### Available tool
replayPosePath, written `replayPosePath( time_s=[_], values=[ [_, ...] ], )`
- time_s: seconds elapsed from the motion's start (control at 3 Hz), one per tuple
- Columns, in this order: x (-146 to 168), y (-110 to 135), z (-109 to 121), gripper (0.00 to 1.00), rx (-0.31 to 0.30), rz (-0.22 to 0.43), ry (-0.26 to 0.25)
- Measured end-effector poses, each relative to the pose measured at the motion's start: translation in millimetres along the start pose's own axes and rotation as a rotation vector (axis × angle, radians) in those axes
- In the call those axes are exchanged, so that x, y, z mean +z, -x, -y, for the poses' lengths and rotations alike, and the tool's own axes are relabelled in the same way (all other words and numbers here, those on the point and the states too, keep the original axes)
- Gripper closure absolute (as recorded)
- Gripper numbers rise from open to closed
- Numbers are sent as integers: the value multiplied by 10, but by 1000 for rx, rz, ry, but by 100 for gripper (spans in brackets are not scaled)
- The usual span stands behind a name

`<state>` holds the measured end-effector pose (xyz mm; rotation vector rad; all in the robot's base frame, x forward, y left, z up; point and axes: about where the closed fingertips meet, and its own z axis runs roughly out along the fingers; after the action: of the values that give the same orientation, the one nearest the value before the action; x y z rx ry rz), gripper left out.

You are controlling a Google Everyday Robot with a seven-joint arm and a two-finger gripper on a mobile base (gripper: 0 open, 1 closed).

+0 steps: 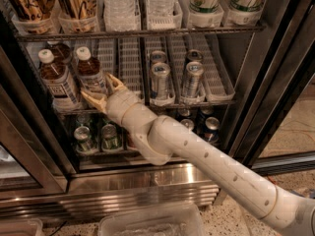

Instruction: Pick blue plastic bottle from middle shelf of fridge

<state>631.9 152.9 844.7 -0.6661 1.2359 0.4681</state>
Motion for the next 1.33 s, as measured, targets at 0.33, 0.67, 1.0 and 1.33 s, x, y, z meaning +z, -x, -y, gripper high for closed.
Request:
replayPosePath(
  time_s=[0.33, 0.67, 1.0, 1.33],
  values=[
    [46, -5, 111, 100, -11, 20, 14],
    [39, 15, 108, 100, -11, 20, 14],
    [45, 43, 128, 100, -16, 33, 29],
    [166, 78, 380, 100, -54, 22, 49]
  ],
)
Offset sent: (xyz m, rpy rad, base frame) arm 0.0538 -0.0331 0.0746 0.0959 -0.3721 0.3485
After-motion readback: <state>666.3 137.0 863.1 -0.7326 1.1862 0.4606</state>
